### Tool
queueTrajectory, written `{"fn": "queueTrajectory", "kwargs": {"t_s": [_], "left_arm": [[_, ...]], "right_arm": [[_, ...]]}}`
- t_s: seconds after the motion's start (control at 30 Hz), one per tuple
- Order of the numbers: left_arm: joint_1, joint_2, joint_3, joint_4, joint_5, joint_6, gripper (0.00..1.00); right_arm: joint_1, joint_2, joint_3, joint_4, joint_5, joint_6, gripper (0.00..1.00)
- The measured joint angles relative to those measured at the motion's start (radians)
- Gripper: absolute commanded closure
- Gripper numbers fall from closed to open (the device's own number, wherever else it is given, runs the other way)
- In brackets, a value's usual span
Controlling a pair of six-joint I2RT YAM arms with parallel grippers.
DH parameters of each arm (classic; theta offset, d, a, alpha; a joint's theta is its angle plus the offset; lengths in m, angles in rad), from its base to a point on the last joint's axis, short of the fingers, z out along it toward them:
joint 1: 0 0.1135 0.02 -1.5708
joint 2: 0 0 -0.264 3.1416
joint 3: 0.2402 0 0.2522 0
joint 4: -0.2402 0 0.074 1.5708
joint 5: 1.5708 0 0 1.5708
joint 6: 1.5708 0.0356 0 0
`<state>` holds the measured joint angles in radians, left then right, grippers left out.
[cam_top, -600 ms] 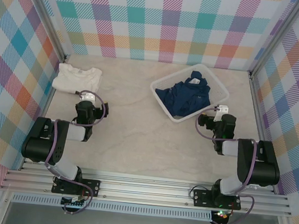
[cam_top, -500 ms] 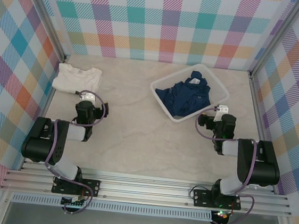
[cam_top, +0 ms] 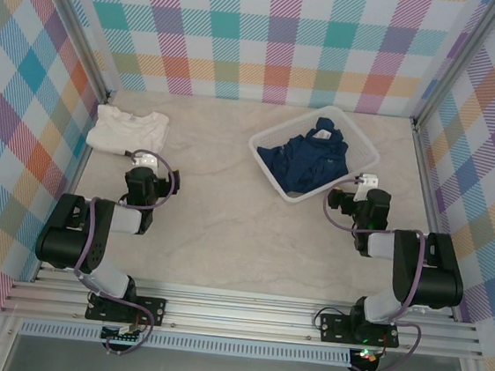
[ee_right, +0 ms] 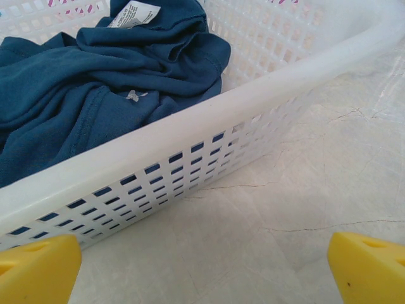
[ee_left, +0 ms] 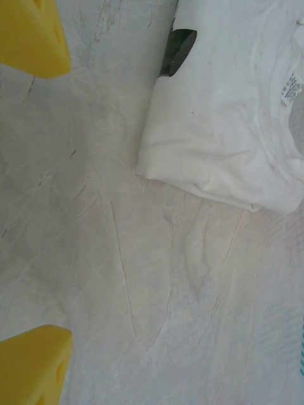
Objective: Fold the inside-out t-shirt
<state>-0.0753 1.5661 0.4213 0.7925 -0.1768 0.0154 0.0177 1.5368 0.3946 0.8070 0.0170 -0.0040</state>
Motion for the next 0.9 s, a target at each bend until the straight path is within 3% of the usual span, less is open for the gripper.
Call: {"fn": "queueTrajectory", "kwargs": {"t_s": [0.37, 0.47, 0.63, 0.73, 0.83, 0.9], "left_arm": [[0.0, -0.013, 0.0, -0.024, 0.001, 0.0, 0.0], [0.0, -0.096, 0.019, -0.154, -0.019, -0.021, 0.0], [-0.001, -0.29, 0.117, -0.404, -0.077, -0.151, 0.0], [-0.003, -0.396, 0.153, -0.481, -0.021, -0.261, 0.0], [-0.047, -0.43, 0.179, -0.512, 0.059, -0.35, 0.0], [-0.116, -0.408, 0.224, -0.559, 0.096, -0.375, 0.0]], "right_arm": [[0.0, -0.018, -0.016, 0.008, 0.039, 0.019, 0.0], [0.0, -0.146, -0.07, -0.024, 0.117, 0.058, 0.0], [0.0, -0.493, -0.124, -0.153, 0.305, 0.186, 0.03], [0.0, -0.679, -0.123, -0.254, 0.365, 0.254, 0.07], [0.034, -0.712, -0.05, -0.378, 0.332, 0.262, 0.06], [0.117, -0.609, 0.102, -0.494, 0.279, 0.229, 0.03]]}}
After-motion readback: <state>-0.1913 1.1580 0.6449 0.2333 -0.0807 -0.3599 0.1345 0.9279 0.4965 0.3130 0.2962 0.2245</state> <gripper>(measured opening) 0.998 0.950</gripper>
